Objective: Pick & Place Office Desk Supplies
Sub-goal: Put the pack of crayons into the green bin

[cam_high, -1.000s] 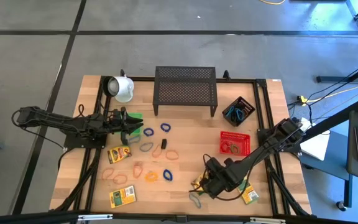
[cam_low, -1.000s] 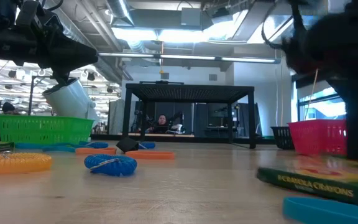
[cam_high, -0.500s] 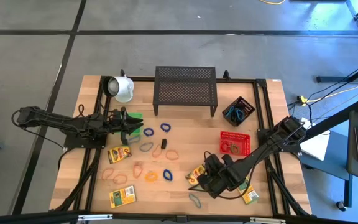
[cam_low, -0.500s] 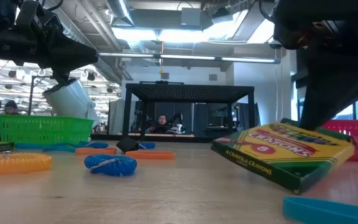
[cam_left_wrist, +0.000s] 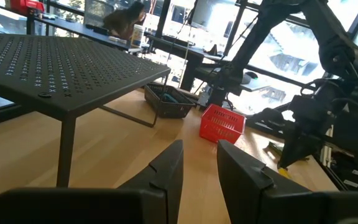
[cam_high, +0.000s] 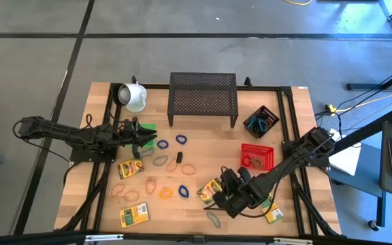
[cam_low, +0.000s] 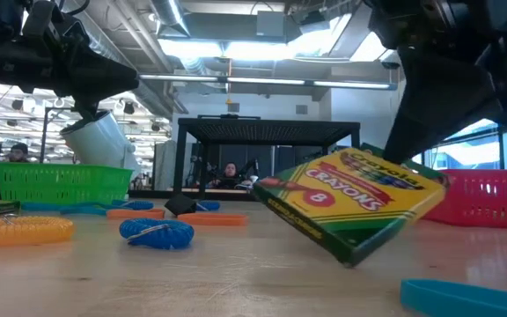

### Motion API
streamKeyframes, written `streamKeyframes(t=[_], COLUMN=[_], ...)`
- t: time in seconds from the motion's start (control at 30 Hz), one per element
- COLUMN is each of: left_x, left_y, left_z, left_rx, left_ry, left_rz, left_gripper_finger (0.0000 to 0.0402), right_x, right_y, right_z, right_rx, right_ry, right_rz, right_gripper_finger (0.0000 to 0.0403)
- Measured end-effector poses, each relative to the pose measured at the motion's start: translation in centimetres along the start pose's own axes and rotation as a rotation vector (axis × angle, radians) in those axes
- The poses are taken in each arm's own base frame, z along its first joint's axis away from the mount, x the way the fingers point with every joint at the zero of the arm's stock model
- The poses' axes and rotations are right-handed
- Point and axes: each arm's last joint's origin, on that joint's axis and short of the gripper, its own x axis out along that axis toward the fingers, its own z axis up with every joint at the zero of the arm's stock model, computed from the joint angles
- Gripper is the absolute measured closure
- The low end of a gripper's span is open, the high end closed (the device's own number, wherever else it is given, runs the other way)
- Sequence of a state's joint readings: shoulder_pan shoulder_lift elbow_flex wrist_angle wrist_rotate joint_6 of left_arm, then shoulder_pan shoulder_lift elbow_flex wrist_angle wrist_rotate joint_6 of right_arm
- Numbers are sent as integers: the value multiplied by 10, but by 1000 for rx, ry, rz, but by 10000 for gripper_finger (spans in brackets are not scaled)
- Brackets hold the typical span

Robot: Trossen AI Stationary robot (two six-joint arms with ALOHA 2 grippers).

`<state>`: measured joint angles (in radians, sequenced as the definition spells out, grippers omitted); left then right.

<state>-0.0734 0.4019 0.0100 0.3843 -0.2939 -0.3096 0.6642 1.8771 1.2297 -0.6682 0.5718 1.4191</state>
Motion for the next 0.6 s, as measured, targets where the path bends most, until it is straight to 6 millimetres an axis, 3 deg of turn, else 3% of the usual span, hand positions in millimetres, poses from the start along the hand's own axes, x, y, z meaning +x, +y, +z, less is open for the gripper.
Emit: streamKeyframes(t=[0.47,0.6], left_x=[0,0], left_y=[0,-2], left_z=[2,8], left_rx=[-11,-124], left_ry=[-19,-77], left_rz=[-2,-25], left_gripper_finger=[311,311], right_x=[0,0], right_y=[4,8], right_z=[4,6], right_rx=[-16,-26], right_ry=[-96,-135], right_rz=[23,49], right_gripper_finger=[401,402])
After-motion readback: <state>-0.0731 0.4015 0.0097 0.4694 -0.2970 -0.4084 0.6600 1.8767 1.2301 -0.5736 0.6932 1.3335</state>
